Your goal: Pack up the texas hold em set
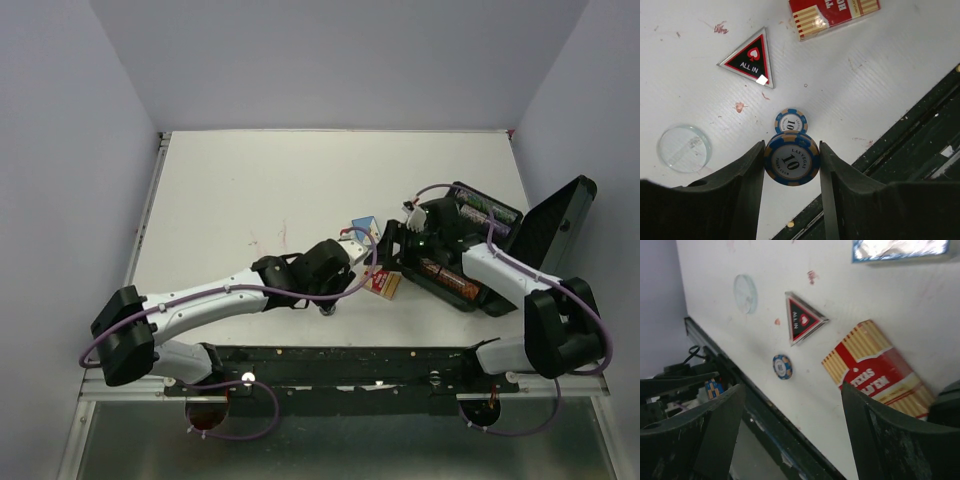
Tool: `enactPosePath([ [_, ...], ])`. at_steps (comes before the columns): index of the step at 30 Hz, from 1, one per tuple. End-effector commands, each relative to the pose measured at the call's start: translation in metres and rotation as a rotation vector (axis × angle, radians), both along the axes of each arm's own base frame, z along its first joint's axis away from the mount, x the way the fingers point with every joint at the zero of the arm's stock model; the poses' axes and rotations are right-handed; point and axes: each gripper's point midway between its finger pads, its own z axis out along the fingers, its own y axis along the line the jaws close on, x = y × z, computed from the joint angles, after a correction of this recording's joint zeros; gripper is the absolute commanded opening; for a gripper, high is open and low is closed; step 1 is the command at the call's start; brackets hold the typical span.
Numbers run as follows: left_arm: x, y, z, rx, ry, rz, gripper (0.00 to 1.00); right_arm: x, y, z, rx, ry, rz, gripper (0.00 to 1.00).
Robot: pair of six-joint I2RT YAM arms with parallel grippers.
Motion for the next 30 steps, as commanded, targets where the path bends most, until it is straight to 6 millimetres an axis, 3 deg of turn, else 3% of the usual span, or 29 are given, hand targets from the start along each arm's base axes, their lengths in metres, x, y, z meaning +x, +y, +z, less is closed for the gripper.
enactPosePath([
  [1, -0.009, 0.001, 0.03, -0.01, -0.037, -0.163, 0.24, -0.029, 0.037, 0.026, 0.224, 0.046, 0.126, 0.84],
  [7, -0.015, -0.003, 0.034, -0.041, -0.056, -0.243, 0.24, -0.054, 0.061, 0.035, 0.352, 0.093, 0.185, 0.8],
  [17, -0.019, -0.004, 0.032, -0.066, -0.058, -0.27, 0.24, -0.073, 0.09, 0.048, 0.425, 0.122, 0.268, 0.7],
  [30, -0.015, -0.004, 0.032, -0.072, -0.081, -0.257, 0.24, -0.111, 0.107, 0.037, 0.408, 0.191, 0.375, 0.6],
])
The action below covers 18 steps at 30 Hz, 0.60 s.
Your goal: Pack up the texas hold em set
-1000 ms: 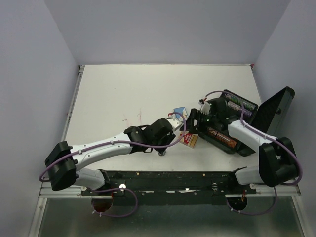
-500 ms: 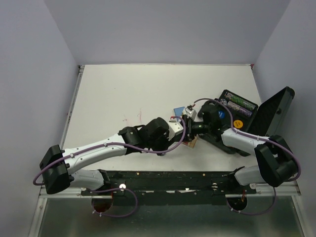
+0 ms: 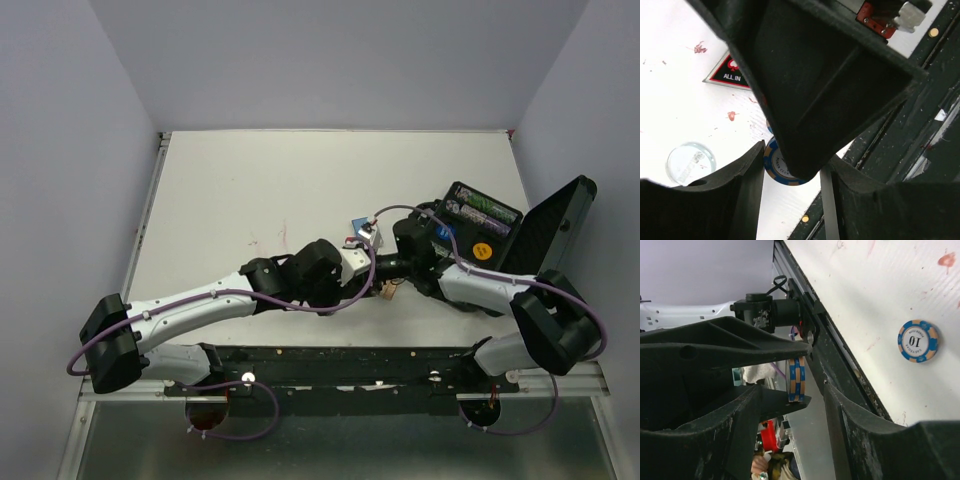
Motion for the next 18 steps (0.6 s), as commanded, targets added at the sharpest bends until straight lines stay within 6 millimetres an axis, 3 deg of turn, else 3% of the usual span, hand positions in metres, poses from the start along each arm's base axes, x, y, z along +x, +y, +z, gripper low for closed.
enactPosePath([
  [1, 0.001, -0.002, 0.009, -0.046, -0.027, -0.013, 0.24, -0.015, 0.006, -0.004, 0.013, 0.026, 0.058, 0.59],
  [9, 0.001, -0.002, 0.01, -0.054, -0.029, -0.013, 0.24, -0.022, 0.017, -0.01, 0.025, 0.042, 0.082, 0.43],
  [16, 0.006, 0.0, 0.01, -0.047, -0.049, 0.014, 0.25, -0.021, 0.017, -0.012, 0.009, 0.035, 0.071, 0.05],
  [18, 0.006, 0.001, 0.011, -0.048, -0.05, 0.016, 0.35, -0.018, 0.017, -0.012, 0.001, 0.02, 0.055, 0.01],
])
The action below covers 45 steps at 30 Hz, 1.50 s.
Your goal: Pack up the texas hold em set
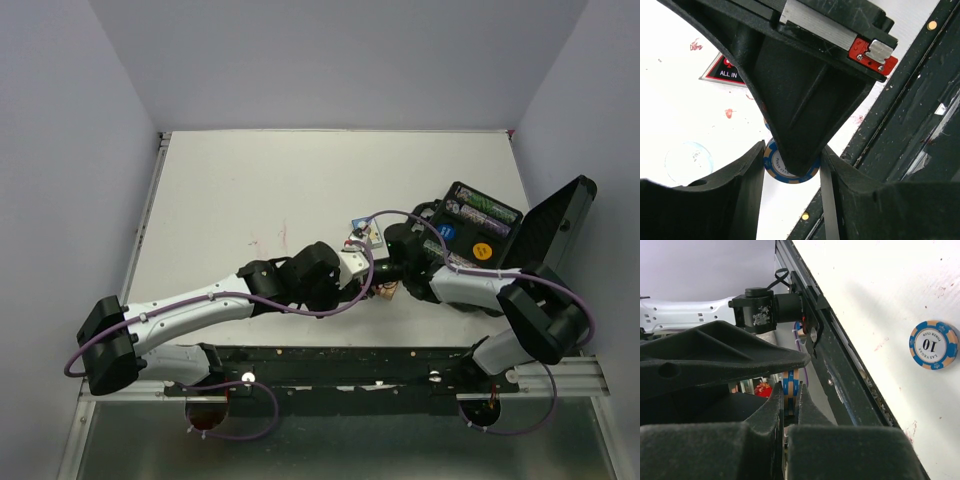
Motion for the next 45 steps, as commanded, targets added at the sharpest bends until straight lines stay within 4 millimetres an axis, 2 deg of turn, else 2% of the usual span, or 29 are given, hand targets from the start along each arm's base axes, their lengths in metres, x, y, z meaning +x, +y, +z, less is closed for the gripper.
enactPosePath([
  [1, 0.011, -0.002, 0.013, -0.046, -0.058, 0.029, 0.41, -0.003, 0.0, -0.004, -0.016, -0.031, 0.004, 0.01],
  [4, 0.012, -0.001, 0.017, -0.057, -0.073, 0.036, 0.79, 0.013, -0.004, -0.007, -0.074, -0.088, -0.061, 0.01],
  [6, 0.014, 0.0, 0.021, -0.068, -0.088, 0.048, 0.93, 0.031, -0.014, -0.008, -0.129, -0.114, -0.117, 0.01],
  [7, 0.016, 0.002, 0.023, -0.073, -0.093, 0.055, 0.95, 0.043, -0.023, -0.007, -0.157, -0.123, -0.159, 0.01],
  [10, 0.017, 0.004, 0.033, -0.106, -0.103, 0.06, 0.99, 0.086, -0.065, -0.011, -0.299, -0.181, -0.319, 0.01],
  [16, 0.019, 0.008, 0.049, -0.214, -0.054, 0.082, 0.99, 0.168, -0.179, 0.002, -0.695, -0.352, -0.687, 0.01],
  [20, 0.027, 0.016, 0.049, -0.194, -0.05, 0.139, 0.99, 0.205, -0.248, 0.013, -0.906, -0.395, -0.91, 0.01],
  [21, 0.027, 0.017, 0.049, -0.192, -0.05, 0.144, 0.99, 0.214, -0.261, 0.018, -0.958, -0.406, -0.958, 0.01],
  [25, 0.023, 0.019, 0.051, -0.207, -0.037, 0.151, 0.99, 0.236, -0.302, 0.01, -1.12, -0.38, -1.051, 0.01],
  [29, 0.02, 0.02, 0.054, -0.219, -0.029, 0.15, 0.99, 0.252, -0.33, -0.003, -1.231, -0.342, -1.088, 0.01],
  [35, 0.02, 0.022, 0.057, -0.225, -0.039, 0.151, 0.99, 0.271, -0.349, -0.011, -1.314, -0.314, -1.115, 0.01],
  [39, 0.02, 0.022, 0.058, -0.225, -0.039, 0.148, 0.99, 0.278, -0.354, -0.01, -1.333, -0.317, -1.124, 0.01],
  [45, 0.018, 0.023, 0.056, -0.217, -0.035, 0.142, 0.99, 0.284, -0.361, -0.025, -1.366, -0.291, -1.104, 0.01],
])
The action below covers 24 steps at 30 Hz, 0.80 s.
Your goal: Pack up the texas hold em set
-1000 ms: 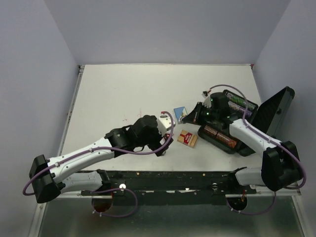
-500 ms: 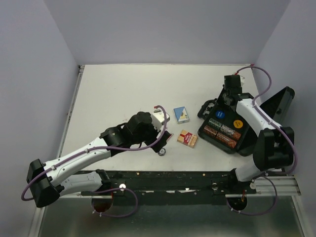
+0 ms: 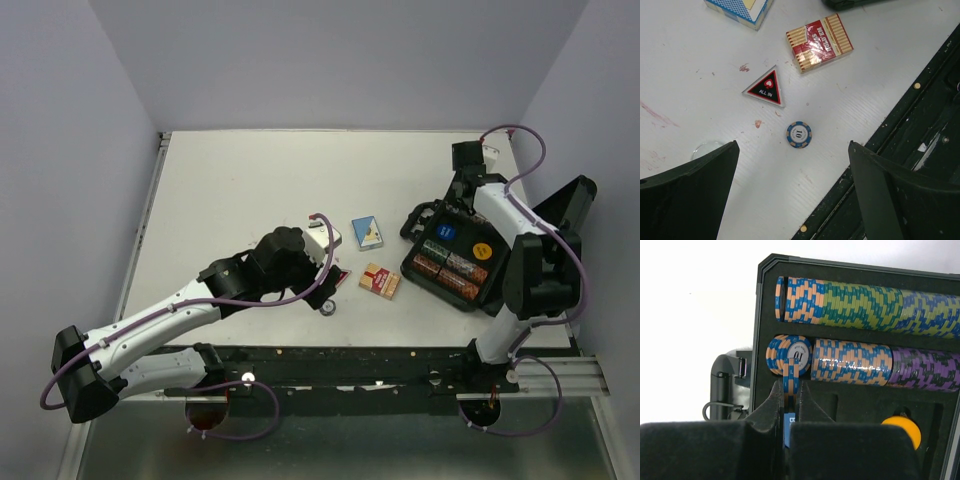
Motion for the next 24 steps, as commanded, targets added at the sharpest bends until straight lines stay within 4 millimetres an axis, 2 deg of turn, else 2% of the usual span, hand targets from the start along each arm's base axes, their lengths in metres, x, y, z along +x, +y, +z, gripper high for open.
enactPosePath([
  [1, -0.006, 0.003, 0.001, -0.003, 0.015, -0.014, 0.99, 0.005, -0.017, -0.009, -0.049, 0.033, -0.037, 0.01],
  [8, -0.006, 0.002, -0.002, 0.007, 0.021, -0.02, 0.99, 0.007, -0.027, -0.018, -0.07, 0.059, -0.054, 0.01],
  [11, -0.007, 0.002, -0.003, 0.009, 0.025, -0.023, 0.99, 0.008, -0.028, -0.021, -0.07, 0.069, -0.053, 0.13],
  [13, -0.007, 0.001, -0.004, 0.011, 0.027, -0.024, 0.99, 0.008, -0.029, -0.021, -0.073, 0.074, -0.055, 0.25],
  [15, -0.006, 0.001, -0.005, 0.012, 0.027, -0.023, 0.99, 0.008, -0.03, -0.023, -0.078, 0.086, -0.057, 0.31],
  [20, -0.006, 0.001, -0.005, 0.015, 0.029, -0.025, 0.99, 0.007, -0.028, -0.028, -0.072, 0.11, -0.043, 0.42],
  [24, -0.006, 0.001, -0.007, 0.021, 0.033, -0.025, 0.99, 0.007, -0.023, -0.019, -0.05, 0.092, -0.019, 0.46],
])
